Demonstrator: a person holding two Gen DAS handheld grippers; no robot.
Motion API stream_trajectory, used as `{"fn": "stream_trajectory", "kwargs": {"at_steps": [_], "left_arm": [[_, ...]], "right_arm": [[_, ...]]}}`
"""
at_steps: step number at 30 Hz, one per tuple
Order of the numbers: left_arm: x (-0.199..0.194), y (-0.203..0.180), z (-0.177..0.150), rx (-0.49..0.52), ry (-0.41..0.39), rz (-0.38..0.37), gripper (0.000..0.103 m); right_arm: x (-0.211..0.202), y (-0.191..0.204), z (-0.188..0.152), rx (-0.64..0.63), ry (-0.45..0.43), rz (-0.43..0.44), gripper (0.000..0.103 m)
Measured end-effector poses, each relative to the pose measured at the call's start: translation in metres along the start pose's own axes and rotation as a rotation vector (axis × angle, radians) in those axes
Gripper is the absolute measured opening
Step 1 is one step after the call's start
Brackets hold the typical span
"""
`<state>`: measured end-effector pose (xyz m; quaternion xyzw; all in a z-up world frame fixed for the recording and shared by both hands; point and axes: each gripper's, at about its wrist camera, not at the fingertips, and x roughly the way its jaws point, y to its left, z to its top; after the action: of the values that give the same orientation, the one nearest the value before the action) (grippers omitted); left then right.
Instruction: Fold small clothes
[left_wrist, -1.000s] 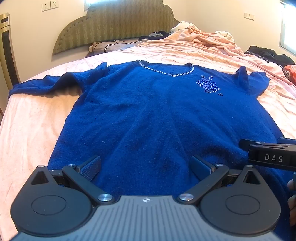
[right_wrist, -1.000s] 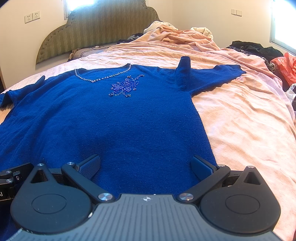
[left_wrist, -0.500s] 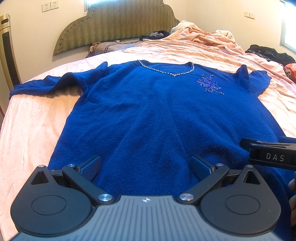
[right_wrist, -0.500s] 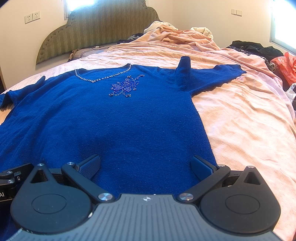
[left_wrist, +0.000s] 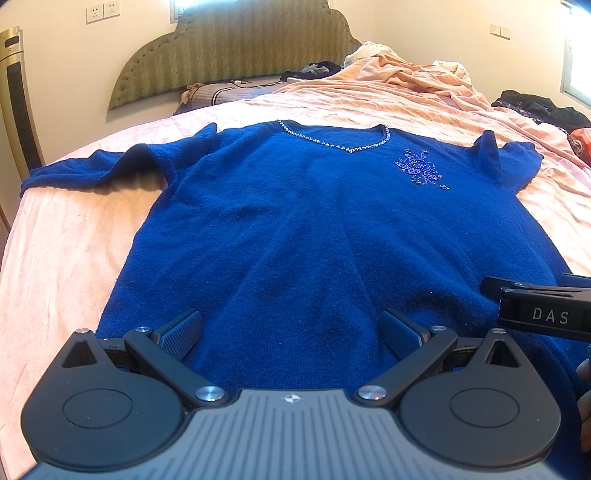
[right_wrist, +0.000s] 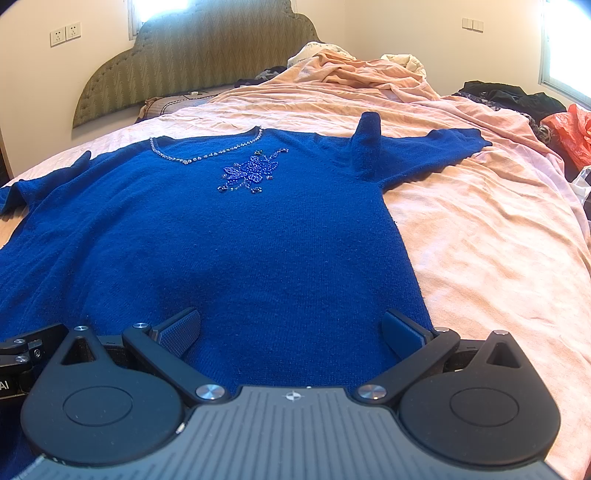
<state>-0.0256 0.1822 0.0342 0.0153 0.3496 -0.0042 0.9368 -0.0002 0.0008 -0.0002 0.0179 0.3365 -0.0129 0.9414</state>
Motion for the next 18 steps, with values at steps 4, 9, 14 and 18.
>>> {"fn": "stream_trajectory", "kwargs": {"at_steps": [4,9,14,18], "left_arm": [[-0.0003,0.0007,0.0002,-0.001,-0.001,-0.003,0.103],[-0.0011,0.0030,0.0000,-0.008,-0.003,-0.008,0.103],[-0.0017,0.0040,-0.0004,-0.016,-0.007,-0.015,0.103],[-0.0016,0.0032,-0.0008,-0.011,-0.005,-0.008,0.103]], "right_arm": [[0.0000,-0.0001,-0.0001,0.000,0.000,0.000,0.103],[0.0001,-0.0007,0.0000,0.000,0.000,-0.001,0.103],[-0.0008,0.0004,0.0003,-0.002,-0.001,-0.001,0.103],[-0.0010,-0.0003,0.0004,0.000,0.000,0.001,0.103]]}}
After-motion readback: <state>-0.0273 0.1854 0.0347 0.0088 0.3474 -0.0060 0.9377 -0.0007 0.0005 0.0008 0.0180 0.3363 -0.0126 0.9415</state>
